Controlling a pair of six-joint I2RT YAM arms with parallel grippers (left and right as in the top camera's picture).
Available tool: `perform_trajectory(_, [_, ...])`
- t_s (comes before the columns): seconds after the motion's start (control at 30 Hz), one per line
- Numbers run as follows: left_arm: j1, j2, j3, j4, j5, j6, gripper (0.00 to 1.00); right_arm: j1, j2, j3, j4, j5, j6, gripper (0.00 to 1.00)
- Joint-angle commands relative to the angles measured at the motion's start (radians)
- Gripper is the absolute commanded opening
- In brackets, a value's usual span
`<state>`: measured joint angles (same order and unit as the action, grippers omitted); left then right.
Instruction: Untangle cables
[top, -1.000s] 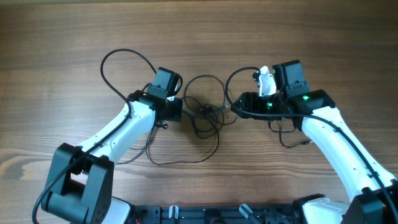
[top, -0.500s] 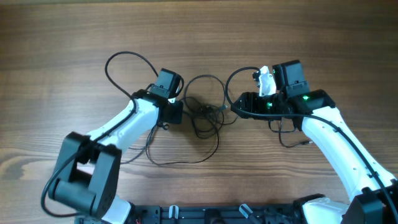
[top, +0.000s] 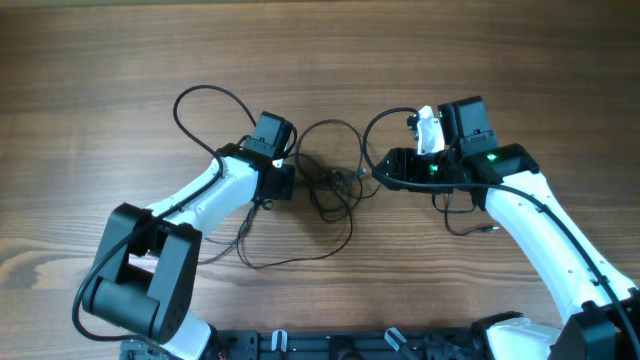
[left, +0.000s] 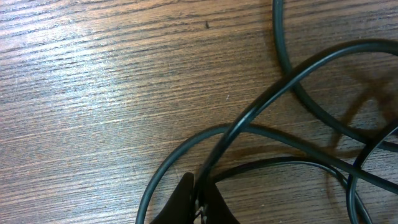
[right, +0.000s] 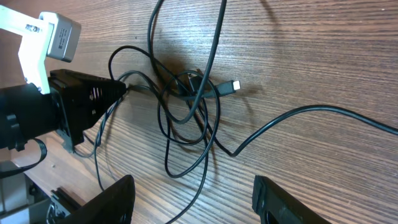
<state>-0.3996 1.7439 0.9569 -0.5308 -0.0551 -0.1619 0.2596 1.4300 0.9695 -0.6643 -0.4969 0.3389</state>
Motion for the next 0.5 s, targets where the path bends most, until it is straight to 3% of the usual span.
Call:
perform_trajectory(0.0, [-0.005, 0.002, 0.022, 0.001, 0.005, -0.002, 0.04, 0.005, 0.008, 0.010, 0.005, 0.010, 0.003, 0.63])
perform_trajectory(0.17, [-0.004, -0.079, 0.083, -0.025, 0.006, -0.002, 0.04, 0.005, 0.008, 0.010, 0.005, 0.010, 0.003, 0.63])
perform_trajectory(0.3, [0.004, -0.225, 0.233, -0.080, 0.143, -0.005, 0.04, 0.005, 0.008, 0.010, 0.006, 0.010, 0.004, 0.63])
perform_trajectory(0.47, [0.026, -0.369, 0.356, -0.008, 0.228, -0.146, 0.04, 0.005, 0.008, 0.010, 0.005, 0.004, 0.005, 0.64])
